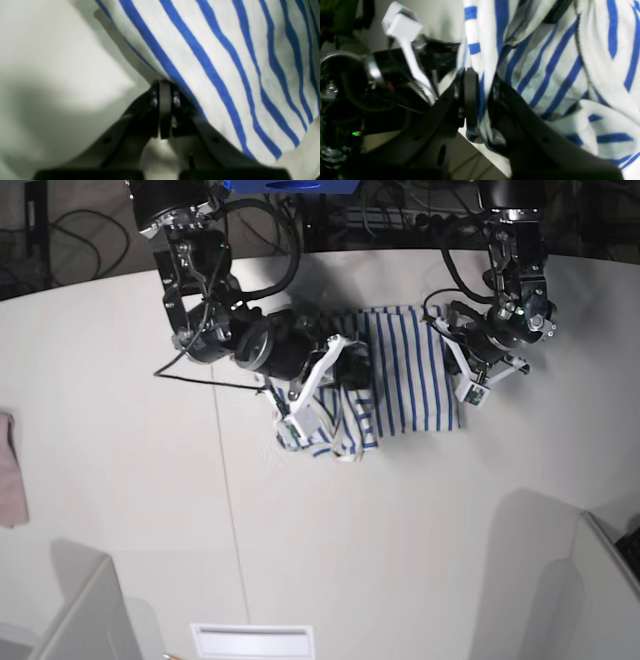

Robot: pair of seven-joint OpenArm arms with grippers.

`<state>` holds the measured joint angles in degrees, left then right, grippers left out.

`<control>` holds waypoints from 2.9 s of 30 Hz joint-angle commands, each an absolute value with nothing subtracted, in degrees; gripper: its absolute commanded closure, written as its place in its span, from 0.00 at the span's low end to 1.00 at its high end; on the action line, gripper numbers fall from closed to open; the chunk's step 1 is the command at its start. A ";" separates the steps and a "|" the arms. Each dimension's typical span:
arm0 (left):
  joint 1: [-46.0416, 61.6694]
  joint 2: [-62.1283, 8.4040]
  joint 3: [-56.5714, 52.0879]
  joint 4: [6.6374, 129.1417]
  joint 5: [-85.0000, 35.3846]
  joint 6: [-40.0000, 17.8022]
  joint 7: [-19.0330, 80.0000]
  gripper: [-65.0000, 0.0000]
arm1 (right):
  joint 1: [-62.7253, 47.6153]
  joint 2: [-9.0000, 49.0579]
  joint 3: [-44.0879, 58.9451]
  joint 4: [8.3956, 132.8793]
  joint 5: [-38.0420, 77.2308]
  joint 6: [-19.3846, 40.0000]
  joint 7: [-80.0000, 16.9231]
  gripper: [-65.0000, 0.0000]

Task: Fold the T-shirt properly
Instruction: 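Grasp the strip's end with the right gripper and fold it toward the left gripper, then press and tuck the folded bundle with the right gripper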

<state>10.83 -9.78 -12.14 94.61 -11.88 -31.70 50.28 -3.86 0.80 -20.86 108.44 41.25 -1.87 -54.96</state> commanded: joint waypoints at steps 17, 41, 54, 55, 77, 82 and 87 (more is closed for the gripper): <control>13.76 -11.82 -12.53 94.99 -11.56 -32.22 51.30 1.00 | 0.84 -4.00 -28.70 106.07 42.15 -3.65 -55.08 1.00; 16.92 -11.38 -36.79 104.84 -12.53 -32.57 51.65 1.00 | 6.99 -6.46 -29.23 89.54 41.89 -3.65 -51.74 1.00; 19.56 -13.67 -52.09 104.66 -24.13 -32.57 51.74 1.00 | 7.08 -7.34 -30.81 89.98 42.33 -7.34 -51.65 0.45; 19.56 -13.67 -52.79 104.66 -24.31 -32.57 51.74 1.00 | 7.43 -7.34 -33.45 89.63 42.33 -7.60 -51.30 0.45; 18.86 -15.43 -63.34 97.36 -24.48 -39.25 51.65 1.00 | 12.35 7.52 -44.79 106.68 41.89 -16.22 -52.62 1.00; 18.86 -15.43 -63.52 97.27 -24.31 -39.96 51.65 1.00 | 10.77 7.87 -43.91 102.37 41.89 -16.48 -53.49 1.00; 18.95 -15.34 -63.52 97.36 -24.31 -39.96 51.65 1.00 | 12.88 7.43 -44.00 97.98 41.89 -16.48 -53.32 1.00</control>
